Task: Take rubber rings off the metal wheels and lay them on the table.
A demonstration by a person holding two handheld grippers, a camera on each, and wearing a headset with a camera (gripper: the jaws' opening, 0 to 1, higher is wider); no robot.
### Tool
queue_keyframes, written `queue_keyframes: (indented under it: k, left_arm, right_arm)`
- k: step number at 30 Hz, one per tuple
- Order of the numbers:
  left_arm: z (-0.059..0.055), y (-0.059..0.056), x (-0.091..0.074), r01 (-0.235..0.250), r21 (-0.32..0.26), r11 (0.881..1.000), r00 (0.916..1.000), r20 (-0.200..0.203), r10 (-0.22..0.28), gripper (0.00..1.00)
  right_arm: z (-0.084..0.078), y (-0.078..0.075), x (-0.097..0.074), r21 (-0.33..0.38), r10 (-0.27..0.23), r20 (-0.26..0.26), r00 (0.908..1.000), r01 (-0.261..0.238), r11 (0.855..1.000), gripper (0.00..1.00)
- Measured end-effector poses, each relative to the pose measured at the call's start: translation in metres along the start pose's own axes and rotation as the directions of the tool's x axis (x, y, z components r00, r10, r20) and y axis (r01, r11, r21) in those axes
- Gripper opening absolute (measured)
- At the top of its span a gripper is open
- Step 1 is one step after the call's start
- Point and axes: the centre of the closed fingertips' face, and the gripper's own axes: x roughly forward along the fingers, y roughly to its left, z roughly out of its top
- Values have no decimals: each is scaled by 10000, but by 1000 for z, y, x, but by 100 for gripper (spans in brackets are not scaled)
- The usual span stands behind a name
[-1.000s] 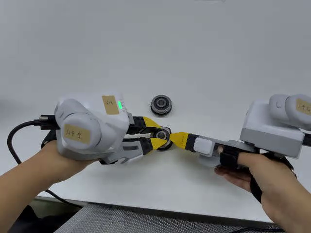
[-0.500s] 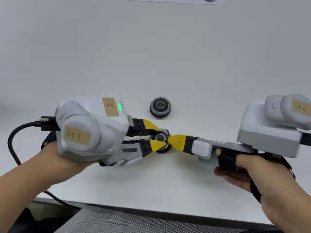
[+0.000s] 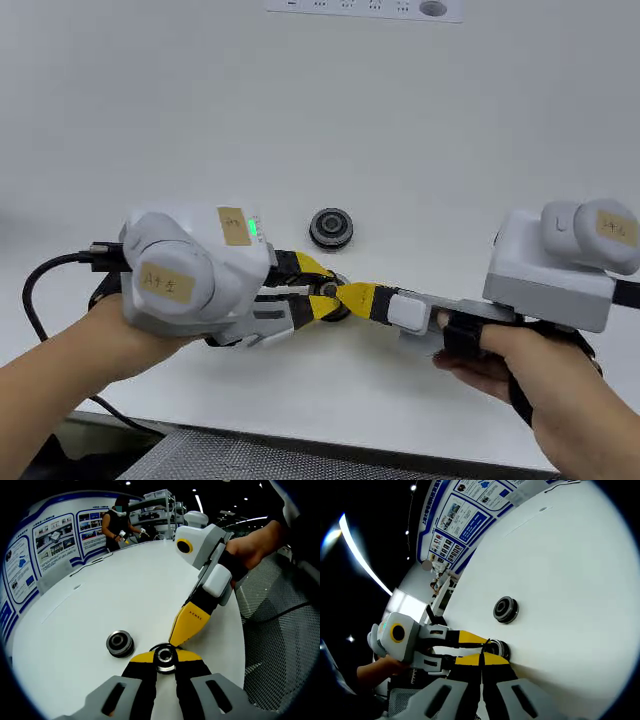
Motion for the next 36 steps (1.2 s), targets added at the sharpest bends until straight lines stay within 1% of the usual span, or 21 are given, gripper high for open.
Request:
queue_keyframes:
  k: [4, 5, 6, 9, 10, 13, 16, 18, 24, 26, 29, 33, 36]
  left_arm:
    - [0, 0, -1, -36, 41, 10000, 10000, 14, 36, 13]
    - [0, 0, -1, -46, 91, 9999, 10000, 47, 46, 13]
    - [0, 0, -1, -56, 90, 9999, 10000, 52, 55, 13]
    - [-1, 1, -1, -110, 94, 9999, 9999, -36, 110, 14]
    - [-1, 1, -1, -103, -39, 9999, 9999, -36, 103, 14]
    - [-1, 2, -1, -140, -176, 9997, 9999, -22, 139, 14]
    - [-1, 2, -2, -130, 6, 9999, 9998, -137, 130, 14]
    - [0, 2, -3, -106, -25, 9999, 9999, -88, 106, 14]
    - [-1, 1, -7, -95, -16, 10000, 9999, -111, 95, 16]
    - [0, 2, -9, -108, -29, 9999, 9999, -56, 108, 16]
    - [0, 3, -12, -152, -41, 9999, 9999, -58, 151, 17]
    - [3, 3, -19, -119, -103, 9999, 9999, 83, 120, 17]
    - [7, 4, -25, -187, -135, 9997, 9996, 210, 189, 18]
  right_arm:
    - [1, -1, -1, 76, -59, 97, 9999, 58, 10000, 0]
    - [1, -1, 0, 391, -38, 153, 9999, 32, 9992, 0]
    - [0, -1, 0, 434, -18, 143, 9999, 12, 9991, 0]
    - [1, -2, 1, 386, -74, 218, 9997, 65, 9992, 1]
    - [2, -3, 1, 379, -134, 266, 9996, 123, 9992, 1]
    - [3, -2, 2, 445, -163, 328, 9993, 148, 9989, 1]
    - [3, -1, 2, 468, -158, 359, 9992, 141, 9988, 1]
    - [4, -1, 2, 558, -169, 436, 9989, 144, 9983, 1]
    - [5, -2, 2, 684, -135, 462, 9988, 103, 9976, 1]
    - [5, -1, 3, 834, -76, 507, 9987, 33, 9965, 1]
    - [6, 0, 4, 840, -43, 513, 9987, 0, 9965, 1]
    - [7, 3, 4, 966, 45, 569, 9984, -100, 9953, 1]
    - [8, 5, 5, 1038, 169, 598, 9981, -231, 9943, 1]
